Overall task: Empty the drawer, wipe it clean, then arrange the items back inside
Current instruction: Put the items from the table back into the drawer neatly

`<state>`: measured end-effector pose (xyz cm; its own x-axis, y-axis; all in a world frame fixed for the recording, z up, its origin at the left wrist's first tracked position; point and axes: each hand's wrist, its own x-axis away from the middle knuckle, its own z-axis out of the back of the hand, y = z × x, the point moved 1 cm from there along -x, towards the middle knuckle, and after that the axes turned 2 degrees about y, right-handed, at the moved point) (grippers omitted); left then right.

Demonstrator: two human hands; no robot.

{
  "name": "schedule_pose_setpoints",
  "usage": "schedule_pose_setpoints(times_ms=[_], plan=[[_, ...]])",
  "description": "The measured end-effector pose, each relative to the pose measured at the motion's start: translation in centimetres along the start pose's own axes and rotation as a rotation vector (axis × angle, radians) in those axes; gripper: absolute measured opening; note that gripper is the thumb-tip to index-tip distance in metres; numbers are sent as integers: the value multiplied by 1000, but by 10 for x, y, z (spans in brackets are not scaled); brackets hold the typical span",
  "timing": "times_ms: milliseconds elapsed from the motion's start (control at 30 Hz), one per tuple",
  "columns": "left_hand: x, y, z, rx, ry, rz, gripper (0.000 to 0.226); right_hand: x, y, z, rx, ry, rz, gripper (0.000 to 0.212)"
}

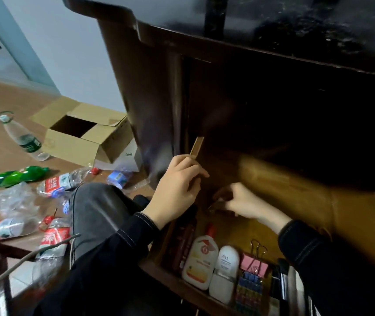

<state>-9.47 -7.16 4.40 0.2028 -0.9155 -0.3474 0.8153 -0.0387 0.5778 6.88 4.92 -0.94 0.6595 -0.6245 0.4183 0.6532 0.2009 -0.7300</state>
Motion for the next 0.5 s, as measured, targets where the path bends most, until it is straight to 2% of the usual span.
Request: schedule_pose_setpoints(times_ms=[133,233,500], plan=[[-1,-1,-1,10,10,-3,23,-14,-1,-8,-13,33,-2,27],[-1,-2,-2,17,20,-1,22,-10,-3,-15,66,43,45,30],[-1,-1,-1,40,16,21,22,3,-10,-31,146,-78,156,20]])
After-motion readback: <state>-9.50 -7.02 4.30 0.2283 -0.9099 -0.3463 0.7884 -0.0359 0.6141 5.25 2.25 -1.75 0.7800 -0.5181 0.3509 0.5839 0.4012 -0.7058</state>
